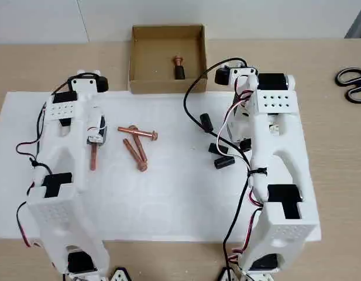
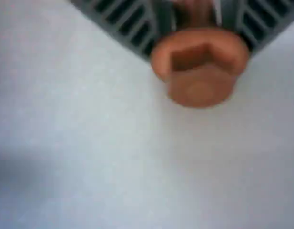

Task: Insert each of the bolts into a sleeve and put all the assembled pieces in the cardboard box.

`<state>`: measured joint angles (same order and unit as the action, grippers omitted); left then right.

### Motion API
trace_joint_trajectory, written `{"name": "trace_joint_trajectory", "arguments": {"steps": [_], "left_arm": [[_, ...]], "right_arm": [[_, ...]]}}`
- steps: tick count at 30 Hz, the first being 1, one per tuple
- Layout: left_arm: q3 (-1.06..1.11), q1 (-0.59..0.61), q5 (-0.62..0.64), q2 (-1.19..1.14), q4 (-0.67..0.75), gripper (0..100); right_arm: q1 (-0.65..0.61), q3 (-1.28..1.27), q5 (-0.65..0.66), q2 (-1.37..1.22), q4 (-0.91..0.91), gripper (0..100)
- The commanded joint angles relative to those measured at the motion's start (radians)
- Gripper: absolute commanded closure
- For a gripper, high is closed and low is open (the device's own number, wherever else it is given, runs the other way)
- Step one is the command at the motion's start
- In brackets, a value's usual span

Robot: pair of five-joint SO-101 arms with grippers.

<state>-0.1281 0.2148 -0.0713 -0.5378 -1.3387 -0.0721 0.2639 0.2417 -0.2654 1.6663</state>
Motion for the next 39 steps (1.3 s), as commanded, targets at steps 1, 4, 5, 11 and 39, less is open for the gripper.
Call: {"name": "trace_joint_trajectory", "arguments": {"steps": [1, 4, 5, 11, 39], "left_arm": [[-0.016, 0.009, 0.025, -0.015, 0.014, 99], [-0.016, 0.008, 0.025, 0.064, -0.026, 99], [-0.016, 0.008, 0.023, 0.101, -0.038, 99], [-0.016, 0.008, -0.009, 0.370, -0.160, 99], [0.498, -0.255, 0.522, 1.418, 0.144, 99]], "right_arm": [[0.002, 0.006, 0.003, 0.062, -0.002, 99.5], [-0.002, 0.008, 0.005, 0.068, -0.002, 99.5], [-0.004, 0.011, 0.005, 0.070, -0.004, 99.5], [-0.018, 0.046, 0.006, 0.073, -0.001, 99.5], [-0.107, -0.598, -0.315, 1.365, -0.206, 99.5]]}}
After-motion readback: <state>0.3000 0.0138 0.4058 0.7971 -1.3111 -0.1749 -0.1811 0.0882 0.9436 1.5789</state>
